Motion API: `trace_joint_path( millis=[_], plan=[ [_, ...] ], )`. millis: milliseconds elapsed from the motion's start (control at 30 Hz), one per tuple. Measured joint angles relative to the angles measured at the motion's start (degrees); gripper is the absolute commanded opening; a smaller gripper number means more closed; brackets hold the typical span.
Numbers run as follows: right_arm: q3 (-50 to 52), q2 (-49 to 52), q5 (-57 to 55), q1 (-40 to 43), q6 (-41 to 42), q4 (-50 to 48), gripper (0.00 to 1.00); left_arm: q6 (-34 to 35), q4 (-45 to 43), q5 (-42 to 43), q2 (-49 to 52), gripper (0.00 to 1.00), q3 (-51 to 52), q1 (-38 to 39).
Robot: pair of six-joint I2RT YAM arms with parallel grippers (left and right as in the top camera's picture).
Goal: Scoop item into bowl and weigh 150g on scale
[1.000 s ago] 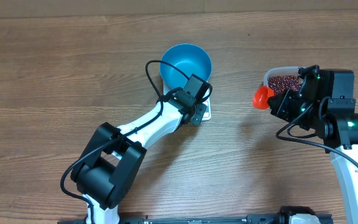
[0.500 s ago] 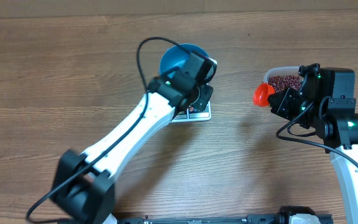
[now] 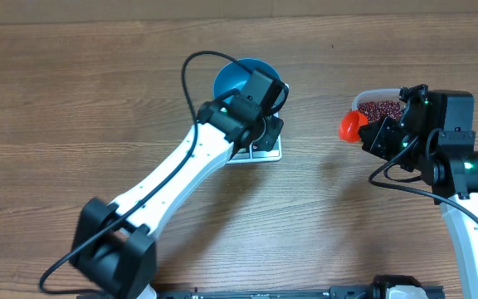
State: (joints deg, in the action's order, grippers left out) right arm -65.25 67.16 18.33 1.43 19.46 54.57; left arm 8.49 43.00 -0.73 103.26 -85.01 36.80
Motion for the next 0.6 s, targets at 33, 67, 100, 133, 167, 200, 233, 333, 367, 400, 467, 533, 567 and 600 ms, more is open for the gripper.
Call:
trace_joint_path(
  millis=[33, 67, 100, 133, 167, 200, 233, 333, 367, 400, 467, 533, 567, 600],
  plan=[
    [0.0, 0.0, 0.0, 0.0, 0.0, 0.0, 0.04, 0.0, 0.0, 0.1, 1.1, 0.04, 0.0, 0.0],
    [0.0, 0.0, -0.1, 0.0, 0.0, 0.0, 0.04, 0.0, 0.1, 0.1, 2.4, 0.04, 0.0, 0.1],
    [0.0, 0.0, -0.3, 0.0, 0.0, -0.1, 0.04, 0.1, 0.1, 0.1, 3.5, 0.04, 0.0, 0.2],
    [0.0, 0.0, -0.3, 0.0, 0.0, -0.1, 0.04, 0.1, 0.1, 0.1, 4.8, 0.04, 0.0, 0.3],
    [0.0, 0.0, -0.3, 0.0, 0.0, -0.1, 0.04, 0.1, 0.1, 0.1, 5.8, 0.04, 0.0, 0.3],
    [0.0, 0.0, -0.3, 0.0, 0.0, -0.2, 0.04, 0.1, 0.1, 0.1, 7.0, 0.04, 0.0, 0.4],
    [0.0, 0.0, -0.3, 0.0, 0.0, -0.2, 0.04, 0.1, 0.1, 0.1, 7.7, 0.04, 0.0, 0.4],
    [0.0, 0.0, -0.4, 0.0, 0.0, -0.4, 0.04, 0.3, 0.1, 0.1, 9.7, 0.04, 0.0, 0.4],
    [0.0, 0.0, -0.4, 0.0, 0.0, -0.4, 0.04, 0.3, 0.0, 0.1, 10.2, 0.04, 0.0, 0.4],
    [0.0, 0.0, -0.4, 0.0, 0.0, -0.5, 0.04, 0.4, 0.0, 0.1, 10.6, 0.04, 0.0, 0.4],
    [0.0, 0.0, -0.4, 0.0, 0.0, -0.5, 0.04, 0.9, 0.0, 0.0, 11.6, 0.04, 0.0, 0.4],
    [0.0, 0.0, -0.4, 0.0, 0.0, -0.5, 0.04, 1.5, -0.2, -0.4, 12.5, 0.04, 0.0, 0.4],
    [0.0, 0.0, -0.3, 0.0, 0.0, -0.5, 0.04, 1.8, -0.2, -0.7, 13.0, 0.04, 0.0, 0.4],
    [0.0, 0.0, -0.4, 0.0, 0.0, -0.5, 0.04, 2.0, -0.3, -0.9, 13.6, 0.04, 0.0, 0.4]
  ],
)
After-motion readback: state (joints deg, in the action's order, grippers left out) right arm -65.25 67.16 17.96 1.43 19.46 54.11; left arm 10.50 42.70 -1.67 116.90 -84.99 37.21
